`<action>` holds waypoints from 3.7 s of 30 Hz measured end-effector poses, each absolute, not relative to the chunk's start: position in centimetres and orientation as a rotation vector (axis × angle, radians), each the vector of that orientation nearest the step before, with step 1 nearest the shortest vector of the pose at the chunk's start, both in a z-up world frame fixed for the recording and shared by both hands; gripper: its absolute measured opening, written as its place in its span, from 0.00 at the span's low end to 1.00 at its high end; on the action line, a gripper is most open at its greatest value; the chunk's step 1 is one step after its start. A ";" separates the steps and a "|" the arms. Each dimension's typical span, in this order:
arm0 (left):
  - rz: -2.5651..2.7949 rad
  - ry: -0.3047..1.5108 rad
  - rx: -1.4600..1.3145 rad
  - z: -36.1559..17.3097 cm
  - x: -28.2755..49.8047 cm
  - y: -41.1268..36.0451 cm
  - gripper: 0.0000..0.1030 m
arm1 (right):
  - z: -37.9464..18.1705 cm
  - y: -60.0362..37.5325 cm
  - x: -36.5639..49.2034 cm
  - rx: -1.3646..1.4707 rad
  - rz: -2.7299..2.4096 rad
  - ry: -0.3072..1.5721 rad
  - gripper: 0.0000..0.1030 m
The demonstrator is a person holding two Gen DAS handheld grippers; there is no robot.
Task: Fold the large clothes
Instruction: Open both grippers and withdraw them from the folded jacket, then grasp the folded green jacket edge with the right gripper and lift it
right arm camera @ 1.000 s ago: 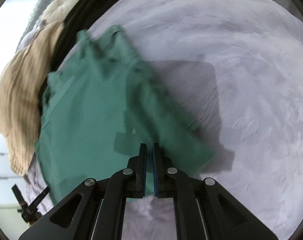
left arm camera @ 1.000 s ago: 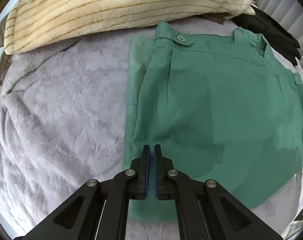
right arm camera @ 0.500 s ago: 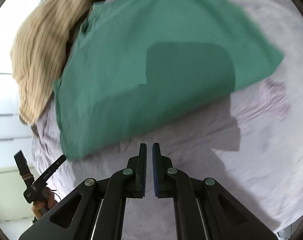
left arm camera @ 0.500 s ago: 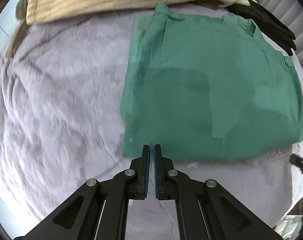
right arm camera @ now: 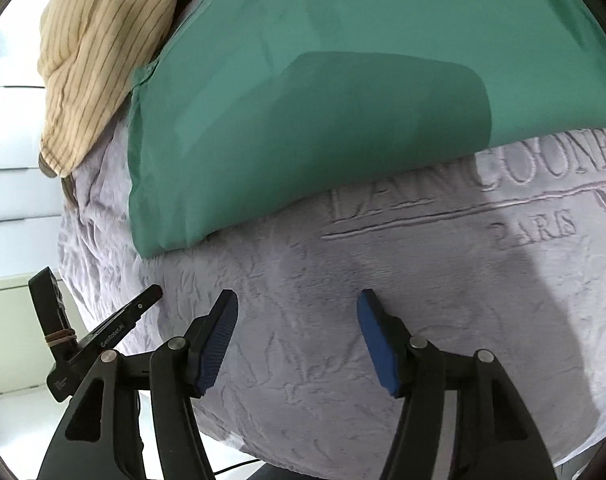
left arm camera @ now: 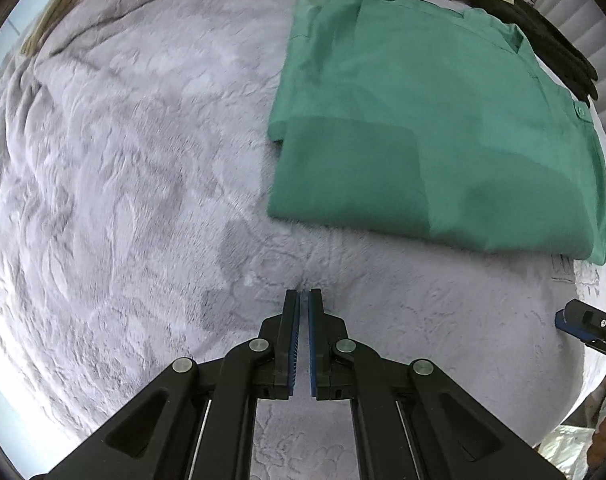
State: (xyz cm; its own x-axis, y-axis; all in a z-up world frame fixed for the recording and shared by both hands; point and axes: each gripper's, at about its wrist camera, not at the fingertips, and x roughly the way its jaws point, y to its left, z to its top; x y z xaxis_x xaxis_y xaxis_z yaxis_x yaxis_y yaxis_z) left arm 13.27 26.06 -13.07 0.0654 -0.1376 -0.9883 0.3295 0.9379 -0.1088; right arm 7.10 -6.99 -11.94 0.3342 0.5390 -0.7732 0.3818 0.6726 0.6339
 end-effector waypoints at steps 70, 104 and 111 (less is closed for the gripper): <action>-0.647 1.502 -0.466 -17.7 29.5 39.8 1.00 | -16.0 -3.0 15.5 1.577 0.290 0.907 0.07; -0.816 1.588 -0.453 -17.6 32.7 30.3 0.59 | -11.1 -5.2 13.3 1.326 0.469 0.969 0.11; -0.785 1.547 -0.343 -16.2 32.0 29.4 0.18 | -7.6 -7.6 9.0 1.001 0.485 1.092 0.28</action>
